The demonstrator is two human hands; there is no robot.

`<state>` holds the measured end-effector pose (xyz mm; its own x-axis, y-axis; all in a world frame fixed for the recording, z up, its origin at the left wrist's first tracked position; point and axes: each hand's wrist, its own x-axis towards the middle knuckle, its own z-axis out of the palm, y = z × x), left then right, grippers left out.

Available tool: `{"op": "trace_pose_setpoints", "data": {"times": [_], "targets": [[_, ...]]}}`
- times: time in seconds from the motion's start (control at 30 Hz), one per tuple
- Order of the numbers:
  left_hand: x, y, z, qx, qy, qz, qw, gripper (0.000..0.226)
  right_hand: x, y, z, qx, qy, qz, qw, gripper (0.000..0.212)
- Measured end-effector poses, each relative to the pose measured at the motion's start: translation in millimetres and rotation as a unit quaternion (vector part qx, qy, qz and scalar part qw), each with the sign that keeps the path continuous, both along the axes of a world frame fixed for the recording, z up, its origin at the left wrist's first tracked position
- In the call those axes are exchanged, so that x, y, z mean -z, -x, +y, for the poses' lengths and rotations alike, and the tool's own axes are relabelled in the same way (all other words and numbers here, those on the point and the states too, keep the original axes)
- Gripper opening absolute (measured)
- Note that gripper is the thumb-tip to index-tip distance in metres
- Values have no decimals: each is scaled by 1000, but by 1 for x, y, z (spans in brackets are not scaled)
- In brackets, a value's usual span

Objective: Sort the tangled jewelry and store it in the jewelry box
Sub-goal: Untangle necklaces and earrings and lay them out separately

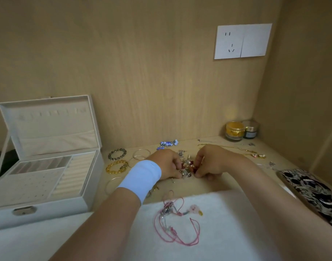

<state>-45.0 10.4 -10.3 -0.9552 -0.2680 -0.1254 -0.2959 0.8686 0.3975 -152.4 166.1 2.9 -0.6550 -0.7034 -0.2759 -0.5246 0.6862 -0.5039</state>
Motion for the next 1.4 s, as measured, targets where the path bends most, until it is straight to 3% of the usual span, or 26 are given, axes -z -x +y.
{"op": "trace_pose_setpoints", "data": {"times": [0.23, 0.3, 0.4, 0.57, 0.77, 0.83, 0.93, 1.0, 1.2, 1.33, 1.4], "targets": [[-10, -1, -26, -28, -36, 56, 997, 19, -7, 30, 3, 16, 51, 59, 997, 25], [-13, -6, -30, -21, -4, 12, 1000, 23, -11, 38, 9, 20, 19, 77, 997, 31], [-8, -6, -26, -15, 33, -49, 998, 24, -6, 35, 7, -2, -35, 34, 999, 33], [3, 7, -20, -27, -8, 15, 999, 14, 8, 27, -12, -8, 7, 44, 999, 15], [1, 16, -29, -62, -29, 44, 997, 11, 4, 43, -24, 0, 35, 57, 998, 28], [2, 19, -30, -61, -38, 54, 996, 21, 6, 47, -31, 0, 42, 84, 996, 35], [4, 24, -23, -11, 30, -28, 999, 80, 10, 44, -46, -30, 32, 99, 994, 40], [6, 29, -20, 11, 61, -59, 996, 102, 13, 43, -54, -57, 26, 79, 995, 39], [6, 29, -28, 11, 39, -22, 999, 101, -6, 49, -31, -45, 19, 89, 995, 43], [6, 23, -27, 15, 57, -5, 998, 100, -8, 45, -7, -57, -77, 92, 991, 30], [12, 25, -23, 15, 72, -17, 997, 95, -3, 41, -8, -44, -70, 75, 994, 24]]}}
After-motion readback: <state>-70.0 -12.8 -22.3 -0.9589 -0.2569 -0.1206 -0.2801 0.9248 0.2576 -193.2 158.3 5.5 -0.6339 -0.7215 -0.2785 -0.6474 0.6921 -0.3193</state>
